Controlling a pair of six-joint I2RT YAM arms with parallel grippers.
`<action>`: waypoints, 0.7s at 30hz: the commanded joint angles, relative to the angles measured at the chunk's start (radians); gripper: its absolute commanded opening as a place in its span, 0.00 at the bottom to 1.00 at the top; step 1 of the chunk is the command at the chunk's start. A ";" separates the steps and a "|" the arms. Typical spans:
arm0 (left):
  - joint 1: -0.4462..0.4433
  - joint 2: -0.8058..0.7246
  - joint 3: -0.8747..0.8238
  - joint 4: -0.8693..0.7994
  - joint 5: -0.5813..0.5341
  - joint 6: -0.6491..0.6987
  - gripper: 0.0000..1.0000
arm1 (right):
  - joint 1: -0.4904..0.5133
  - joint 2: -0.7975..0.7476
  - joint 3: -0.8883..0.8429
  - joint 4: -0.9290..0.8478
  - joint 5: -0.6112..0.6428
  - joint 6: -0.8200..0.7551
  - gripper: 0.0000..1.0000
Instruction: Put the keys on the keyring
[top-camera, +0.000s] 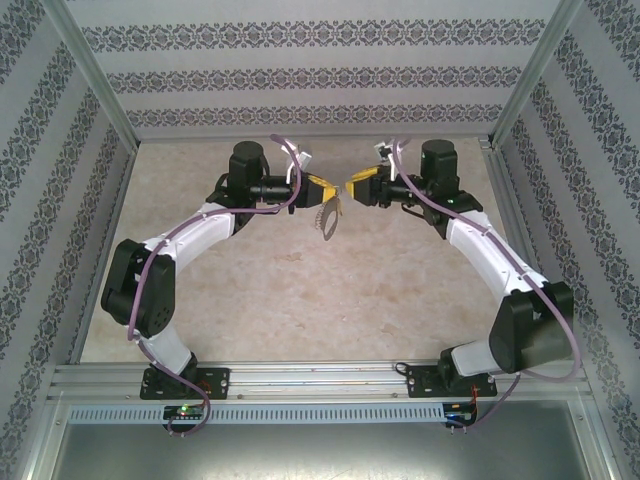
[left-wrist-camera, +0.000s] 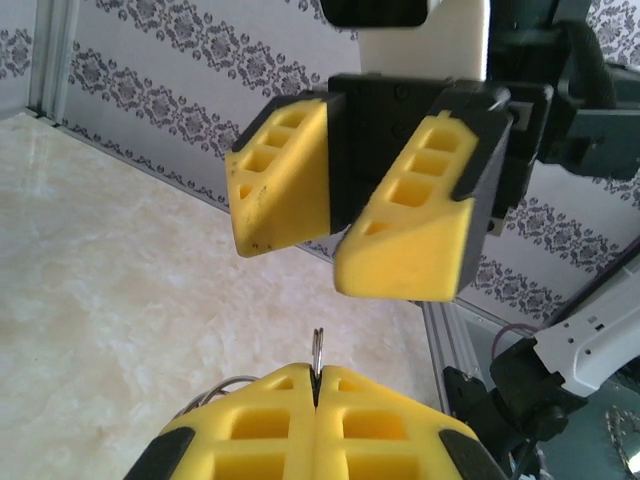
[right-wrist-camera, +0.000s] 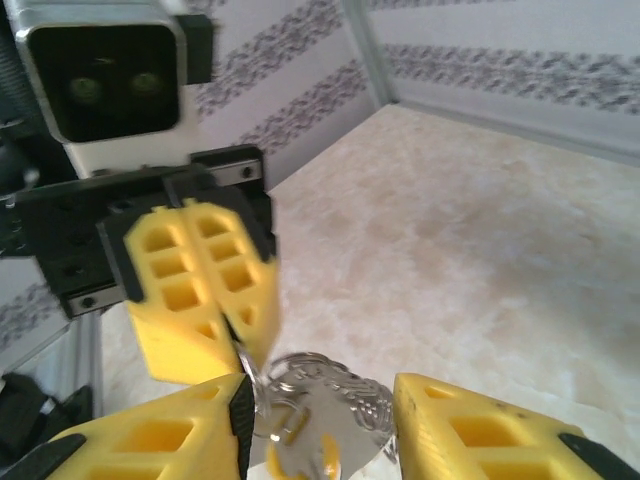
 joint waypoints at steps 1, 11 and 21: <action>-0.010 -0.024 -0.037 0.214 -0.035 -0.088 0.00 | -0.005 -0.055 -0.069 0.171 0.108 0.101 0.42; -0.011 0.002 -0.130 0.672 -0.127 -0.365 0.00 | 0.104 -0.181 -0.304 0.401 0.441 0.154 0.42; -0.010 0.008 -0.134 0.773 -0.118 -0.451 0.00 | 0.222 -0.178 -0.356 0.432 0.514 0.109 0.47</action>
